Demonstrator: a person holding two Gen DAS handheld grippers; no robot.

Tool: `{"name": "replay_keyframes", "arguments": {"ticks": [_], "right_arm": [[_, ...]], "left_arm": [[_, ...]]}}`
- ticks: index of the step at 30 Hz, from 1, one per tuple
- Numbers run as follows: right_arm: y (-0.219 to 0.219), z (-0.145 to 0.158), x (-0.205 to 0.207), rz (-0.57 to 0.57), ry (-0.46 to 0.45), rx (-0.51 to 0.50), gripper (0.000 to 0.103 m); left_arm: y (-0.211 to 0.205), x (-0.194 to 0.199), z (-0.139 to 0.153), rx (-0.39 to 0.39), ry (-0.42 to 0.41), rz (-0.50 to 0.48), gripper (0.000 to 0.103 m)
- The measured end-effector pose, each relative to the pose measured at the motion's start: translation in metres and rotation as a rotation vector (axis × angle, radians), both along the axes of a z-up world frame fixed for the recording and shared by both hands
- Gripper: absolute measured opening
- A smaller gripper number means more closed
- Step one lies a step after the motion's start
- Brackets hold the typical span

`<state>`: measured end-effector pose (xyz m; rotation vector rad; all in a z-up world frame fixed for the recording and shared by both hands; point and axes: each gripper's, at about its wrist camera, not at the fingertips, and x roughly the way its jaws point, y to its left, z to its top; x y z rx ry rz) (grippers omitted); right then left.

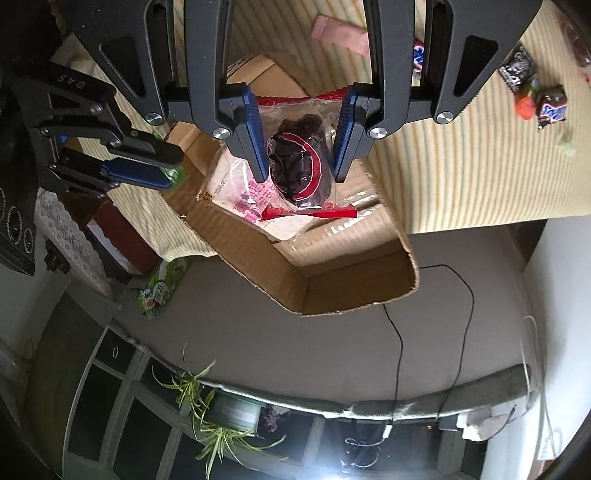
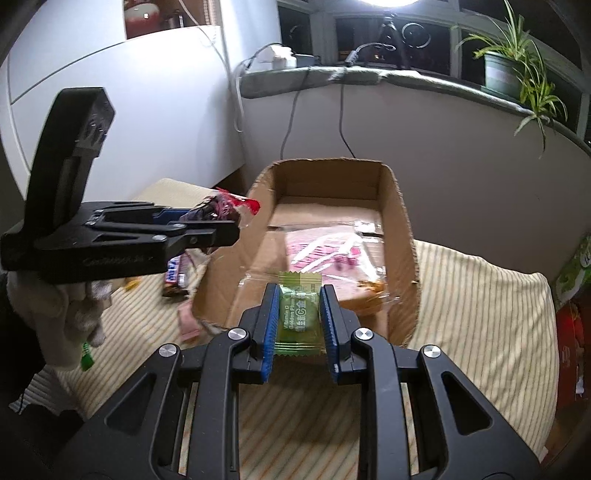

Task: Organize snacks
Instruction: 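Carry both snacks over the box and open both tools to drop them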

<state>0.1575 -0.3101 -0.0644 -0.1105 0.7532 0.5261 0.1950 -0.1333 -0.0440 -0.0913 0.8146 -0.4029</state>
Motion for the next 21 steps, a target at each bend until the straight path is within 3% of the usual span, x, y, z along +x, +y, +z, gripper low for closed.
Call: {"name": "replay_keyframes", "arguments": {"ticks": [15, 17, 21], "right_arm": [[-0.015, -0.014, 0.017, -0.049, 0.016, -0.004, 0.024], [-0.016, -0.014, 0.016, -0.052, 0.014, -0.007, 0.026], [-0.016, -0.013, 0.015, -0.060, 0.003, -0.010, 0.041]], "left_arm": [[-0.011, 0.006, -0.003, 0.012, 0.015, -0.017, 0.037], [-0.012, 0.006, -0.002, 0.016, 0.012, -0.017, 0.044], [-0.011, 0.004, 0.001, 0.012, 0.004, -0.017, 0.045]]}}
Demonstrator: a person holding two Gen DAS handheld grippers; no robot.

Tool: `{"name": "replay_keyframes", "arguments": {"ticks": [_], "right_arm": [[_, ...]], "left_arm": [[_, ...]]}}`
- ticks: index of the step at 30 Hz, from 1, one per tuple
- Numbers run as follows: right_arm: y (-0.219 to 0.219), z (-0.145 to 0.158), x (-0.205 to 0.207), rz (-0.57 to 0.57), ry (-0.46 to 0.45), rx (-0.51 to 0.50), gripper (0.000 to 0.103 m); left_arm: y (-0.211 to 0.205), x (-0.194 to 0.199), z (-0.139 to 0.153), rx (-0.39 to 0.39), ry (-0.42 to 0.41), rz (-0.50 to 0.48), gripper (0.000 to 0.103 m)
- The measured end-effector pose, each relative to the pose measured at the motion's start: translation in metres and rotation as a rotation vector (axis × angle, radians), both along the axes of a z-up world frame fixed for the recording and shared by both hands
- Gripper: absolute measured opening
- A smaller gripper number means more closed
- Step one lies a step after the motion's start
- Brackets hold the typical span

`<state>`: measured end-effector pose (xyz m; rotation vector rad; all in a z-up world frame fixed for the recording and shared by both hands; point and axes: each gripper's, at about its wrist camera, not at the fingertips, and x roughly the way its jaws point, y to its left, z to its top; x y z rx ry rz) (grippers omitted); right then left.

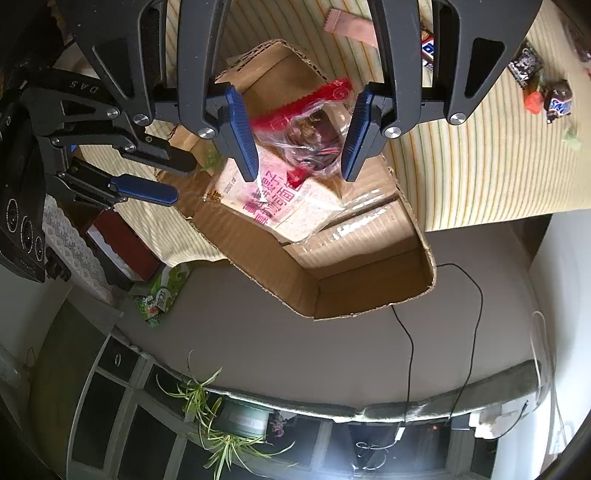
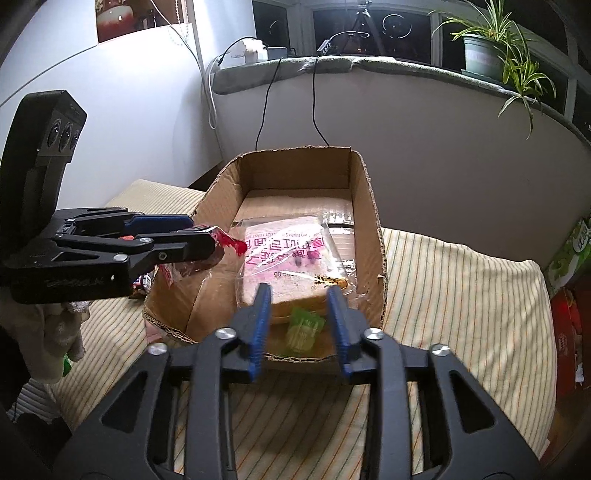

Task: Organize snacks
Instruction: 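Carry both snacks over the box and open both tools to drop them, then move both tools back toward the remaining snacks on the table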

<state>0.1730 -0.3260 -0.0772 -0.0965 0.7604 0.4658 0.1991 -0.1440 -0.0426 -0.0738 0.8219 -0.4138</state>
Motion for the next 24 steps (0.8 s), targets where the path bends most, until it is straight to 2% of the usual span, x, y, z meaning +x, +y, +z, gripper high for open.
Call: {"name": "replay_keyframes", "arguments": {"ticks": [4, 7, 13, 24], "right_arm": [[0.001, 0.003, -0.003, 0.002, -0.006, -0.003, 0.043], [0.003, 0.005, -0.007, 0.003, -0.017, -0.006, 0.050], [0.008, 0.013, -0.019, 0.005, -0.037, -0.007, 0.057], [0.023, 0.030, -0.049, 0.046, -0.063, -0.002, 0.058]], "left_arm": [[0.002, -0.002, 0.003, -0.003, -0.004, 0.000, 0.045], [0.004, -0.005, 0.006, -0.008, -0.009, 0.006, 0.045], [0.015, -0.015, 0.016, -0.019, -0.030, 0.021, 0.045], [0.055, -0.050, 0.043, -0.034, -0.090, 0.082, 0.045]]}}
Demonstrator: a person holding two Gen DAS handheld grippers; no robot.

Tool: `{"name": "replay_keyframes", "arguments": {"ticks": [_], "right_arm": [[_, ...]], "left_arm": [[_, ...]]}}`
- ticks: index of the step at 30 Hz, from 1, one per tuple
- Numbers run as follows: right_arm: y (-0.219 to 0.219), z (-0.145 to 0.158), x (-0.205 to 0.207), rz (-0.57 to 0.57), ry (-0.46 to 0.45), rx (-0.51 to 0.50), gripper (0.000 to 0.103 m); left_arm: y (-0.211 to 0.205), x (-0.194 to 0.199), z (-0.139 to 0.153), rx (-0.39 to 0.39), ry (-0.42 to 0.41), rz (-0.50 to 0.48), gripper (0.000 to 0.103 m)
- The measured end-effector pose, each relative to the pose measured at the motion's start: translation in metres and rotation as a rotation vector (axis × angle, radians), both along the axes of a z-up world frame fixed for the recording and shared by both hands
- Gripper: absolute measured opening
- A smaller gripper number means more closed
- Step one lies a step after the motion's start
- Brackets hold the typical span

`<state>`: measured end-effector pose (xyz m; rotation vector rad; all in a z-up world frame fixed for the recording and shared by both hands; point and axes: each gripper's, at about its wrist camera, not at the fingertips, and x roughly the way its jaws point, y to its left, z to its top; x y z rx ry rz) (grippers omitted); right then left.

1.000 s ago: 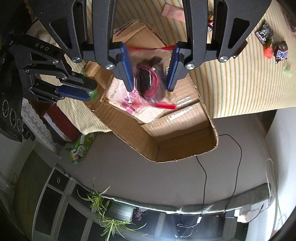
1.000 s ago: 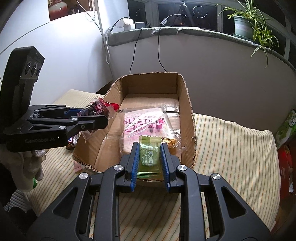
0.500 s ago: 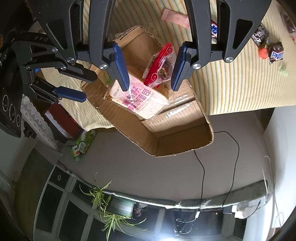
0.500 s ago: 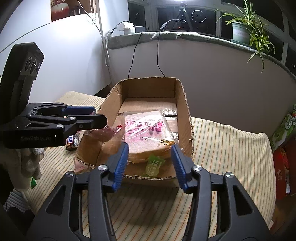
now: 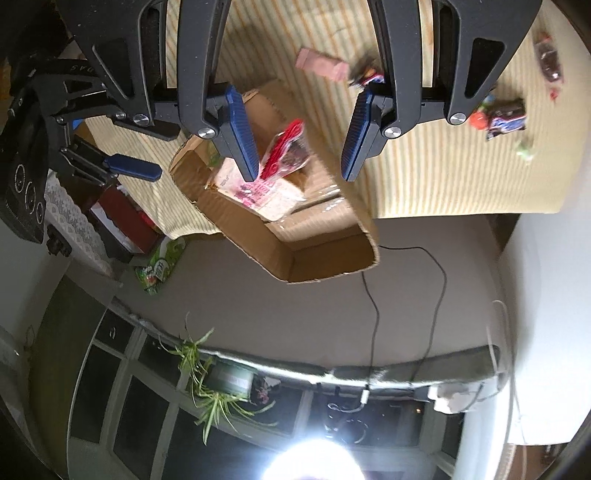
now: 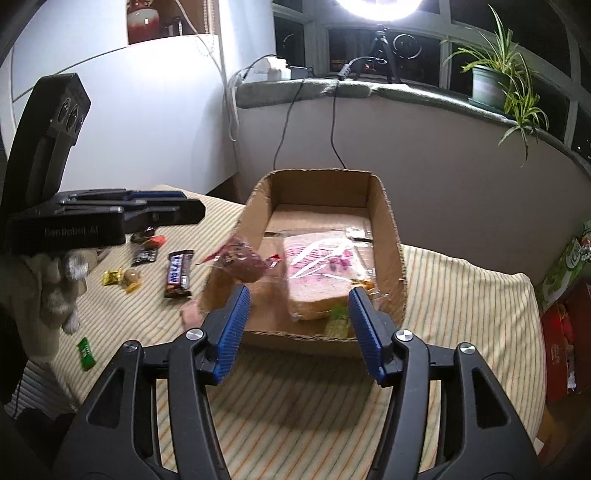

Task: Organize snacks
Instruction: 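Move both tools back toward the remaining snacks on the table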

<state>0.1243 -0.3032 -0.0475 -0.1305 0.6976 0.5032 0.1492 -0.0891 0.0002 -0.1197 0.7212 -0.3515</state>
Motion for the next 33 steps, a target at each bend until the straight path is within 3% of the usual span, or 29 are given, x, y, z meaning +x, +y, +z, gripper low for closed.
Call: {"name": "replay_keyframes", "arguments": {"ticks": [11, 23, 33], "right_arm": [[0.044, 0.000, -0.037, 0.133, 0.012, -0.013, 0.058], [0.101, -0.019, -0.072, 0.309, 0.060, -0.039, 0.058], [0.149, -0.048, -0.091, 0.449, 0.131, -0.075, 0.058]], "left_arm": [[0.064, -0.045, -0.001, 0.000, -0.011, 0.116, 0.045], [0.135, -0.082, -0.034, 0.015, 0.061, 0.262, 0.045], [0.146, -0.074, -0.077, 0.096, 0.170, 0.235, 0.045]]}}
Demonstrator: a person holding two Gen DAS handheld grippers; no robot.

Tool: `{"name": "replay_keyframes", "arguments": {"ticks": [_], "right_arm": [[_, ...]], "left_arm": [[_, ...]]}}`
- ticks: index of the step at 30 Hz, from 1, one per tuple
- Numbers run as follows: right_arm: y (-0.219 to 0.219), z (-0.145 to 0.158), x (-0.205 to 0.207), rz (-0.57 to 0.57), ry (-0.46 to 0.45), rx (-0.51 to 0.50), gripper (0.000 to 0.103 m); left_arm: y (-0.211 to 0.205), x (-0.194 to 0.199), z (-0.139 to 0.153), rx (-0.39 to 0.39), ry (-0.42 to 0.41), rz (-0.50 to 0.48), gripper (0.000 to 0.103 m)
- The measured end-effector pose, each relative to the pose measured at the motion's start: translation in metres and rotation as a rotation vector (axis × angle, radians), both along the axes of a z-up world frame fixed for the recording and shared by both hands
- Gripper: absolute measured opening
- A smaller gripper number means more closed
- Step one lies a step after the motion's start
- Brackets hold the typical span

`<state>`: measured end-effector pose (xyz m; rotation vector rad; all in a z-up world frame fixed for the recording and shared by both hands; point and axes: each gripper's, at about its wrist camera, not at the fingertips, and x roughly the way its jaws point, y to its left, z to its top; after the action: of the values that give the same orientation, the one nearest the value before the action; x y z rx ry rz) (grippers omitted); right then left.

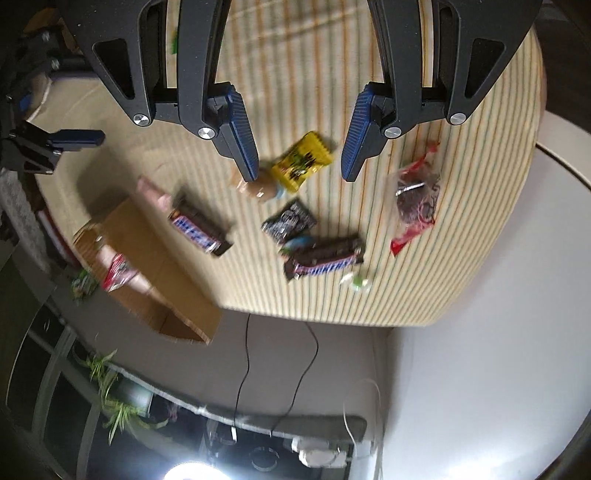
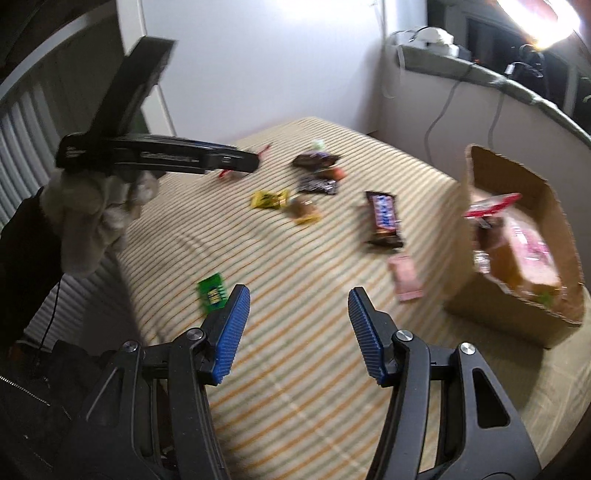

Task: Organize snacks
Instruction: 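Move both tools back toward the remaining snacks on the table, then grasp the yellow candy with the left tool while the right tool grasps another green candy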

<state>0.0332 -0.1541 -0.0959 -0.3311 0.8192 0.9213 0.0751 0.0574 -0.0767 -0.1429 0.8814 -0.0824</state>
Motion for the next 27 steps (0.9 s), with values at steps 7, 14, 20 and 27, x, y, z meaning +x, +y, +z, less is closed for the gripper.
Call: {"name": "replay_keyframes", "arguments": {"ticks": [7, 14, 20, 27], "right_arm": [[0.032, -0.018, -0.014, 0.090, 0.021, -0.046, 0.058], [0.055, -0.032, -0.016, 0.137, 0.048, -0.069, 0.058], [0.067, -0.041, -0.018, 0.161, 0.055, -0.090, 0.058], [0.073, -0.047, -0.018, 0.168, 0.059, -0.116, 0.051]], "left_arm": [[-0.001, 0.009, -0.015, 0.069, 0.037, -0.045, 0.045], [-0.006, 0.017, -0.020, 0.129, 0.048, -0.094, 0.045], [-0.011, 0.015, -0.027, 0.162, 0.068, -0.145, 0.042], [-0.014, 0.019, -0.034, 0.170, 0.086, -0.170, 0.032]]}}
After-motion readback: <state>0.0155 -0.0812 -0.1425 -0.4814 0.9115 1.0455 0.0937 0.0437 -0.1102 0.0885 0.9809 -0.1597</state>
